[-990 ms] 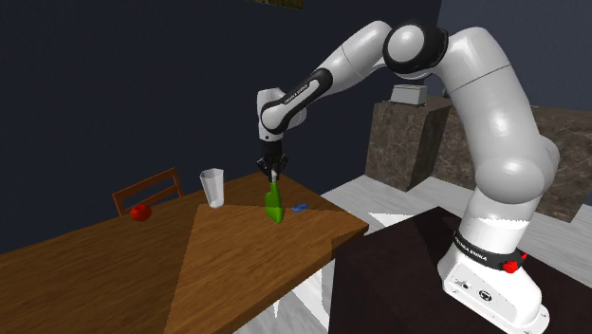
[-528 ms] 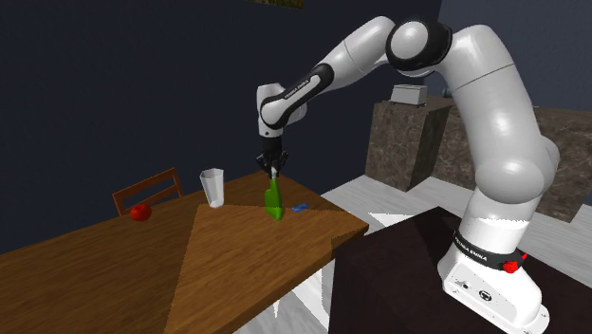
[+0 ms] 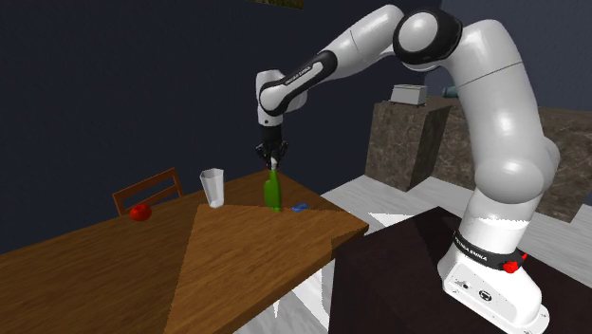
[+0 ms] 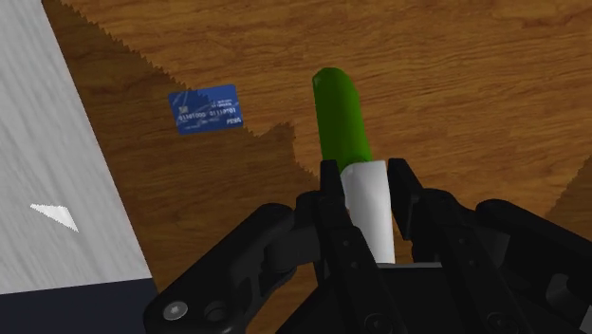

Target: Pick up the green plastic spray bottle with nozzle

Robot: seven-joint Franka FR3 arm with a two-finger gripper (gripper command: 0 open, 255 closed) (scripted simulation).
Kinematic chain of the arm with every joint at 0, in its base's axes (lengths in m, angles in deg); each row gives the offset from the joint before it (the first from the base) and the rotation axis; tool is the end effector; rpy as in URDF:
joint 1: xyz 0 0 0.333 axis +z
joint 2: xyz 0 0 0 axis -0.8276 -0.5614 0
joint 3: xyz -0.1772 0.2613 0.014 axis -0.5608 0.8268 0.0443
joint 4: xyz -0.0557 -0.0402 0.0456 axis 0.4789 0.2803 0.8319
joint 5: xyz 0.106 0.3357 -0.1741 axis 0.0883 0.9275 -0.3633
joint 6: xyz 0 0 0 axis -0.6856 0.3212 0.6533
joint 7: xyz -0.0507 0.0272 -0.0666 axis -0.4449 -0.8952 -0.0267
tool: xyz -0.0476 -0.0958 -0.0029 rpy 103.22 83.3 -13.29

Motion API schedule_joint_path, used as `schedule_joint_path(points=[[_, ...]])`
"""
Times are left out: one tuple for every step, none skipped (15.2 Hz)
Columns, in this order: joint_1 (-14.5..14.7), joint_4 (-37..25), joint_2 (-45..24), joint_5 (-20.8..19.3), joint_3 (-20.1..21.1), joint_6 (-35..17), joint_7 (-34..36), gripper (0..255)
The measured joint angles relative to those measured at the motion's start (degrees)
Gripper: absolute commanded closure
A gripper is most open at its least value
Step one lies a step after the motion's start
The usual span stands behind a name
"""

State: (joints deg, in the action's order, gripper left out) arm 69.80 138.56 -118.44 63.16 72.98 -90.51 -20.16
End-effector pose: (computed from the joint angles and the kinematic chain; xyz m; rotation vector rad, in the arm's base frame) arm 0.6020 0.3186 0.3158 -3.1367 -0.1658 0.0443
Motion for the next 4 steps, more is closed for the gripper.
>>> schedule_joint_path(points=[[-0.12,-0.2,0.42,0.14,0.06,0.6,-0.18,255],[-0.17,-0.49,0.82,0.28,0.14,1.29,-0.25,255],[-0.23,-0.7,1.25,0.42,0.22,1.9,-0.34,255],[-0.2,-1.11,1.32,0.46,0.25,2.37,-0.36,255]])
